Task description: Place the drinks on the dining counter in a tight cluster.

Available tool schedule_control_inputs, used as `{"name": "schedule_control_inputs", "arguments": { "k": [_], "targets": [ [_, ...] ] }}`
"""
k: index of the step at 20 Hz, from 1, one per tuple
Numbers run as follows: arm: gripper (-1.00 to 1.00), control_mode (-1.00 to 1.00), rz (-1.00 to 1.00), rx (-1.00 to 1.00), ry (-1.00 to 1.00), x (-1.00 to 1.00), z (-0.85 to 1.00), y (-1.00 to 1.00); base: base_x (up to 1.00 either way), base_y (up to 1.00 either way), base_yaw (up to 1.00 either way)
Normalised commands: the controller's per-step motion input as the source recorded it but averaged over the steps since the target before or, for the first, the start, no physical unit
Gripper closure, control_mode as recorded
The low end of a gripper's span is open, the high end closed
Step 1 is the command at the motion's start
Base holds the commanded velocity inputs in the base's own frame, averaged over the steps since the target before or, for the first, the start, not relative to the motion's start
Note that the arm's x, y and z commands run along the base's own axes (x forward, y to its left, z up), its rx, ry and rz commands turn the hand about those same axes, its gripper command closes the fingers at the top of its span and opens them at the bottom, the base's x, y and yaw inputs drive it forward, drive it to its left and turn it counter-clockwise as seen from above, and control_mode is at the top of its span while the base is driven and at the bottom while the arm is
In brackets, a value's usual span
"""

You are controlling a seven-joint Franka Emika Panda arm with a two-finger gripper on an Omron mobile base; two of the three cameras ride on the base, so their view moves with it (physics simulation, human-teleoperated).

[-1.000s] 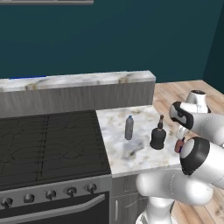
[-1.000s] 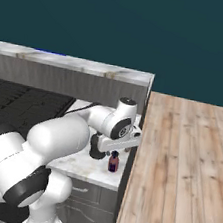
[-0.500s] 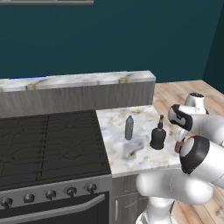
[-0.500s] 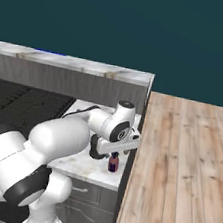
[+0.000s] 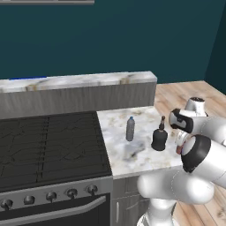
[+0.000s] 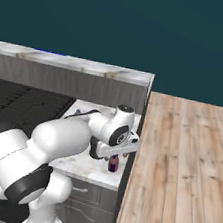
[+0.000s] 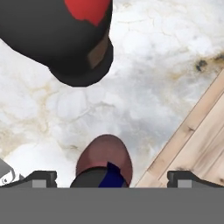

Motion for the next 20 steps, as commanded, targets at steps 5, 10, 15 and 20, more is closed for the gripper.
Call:
{"name": "schedule_control_inputs", "arguments": {
  "k": [5,10,15,20],
  "targets": [
    [-1.0,-1.0,0.0,0.0,0.0,0.0,-0.14,0.0,0.0,0.0,0.0],
    [-1.0,-1.0,0.0,0.0,0.0,0.0,0.0,0.0,0.0,0.0,0.0],
    [1.0,-1.0,0.0,0.0,0.0,0.0,0.0,0.0,0.0,0.0,0.0],
    [1.0,-1.0,0.0,0.0,0.0,0.0,0.0,0.0,0.0,0.0,0.0]
  ]
}}
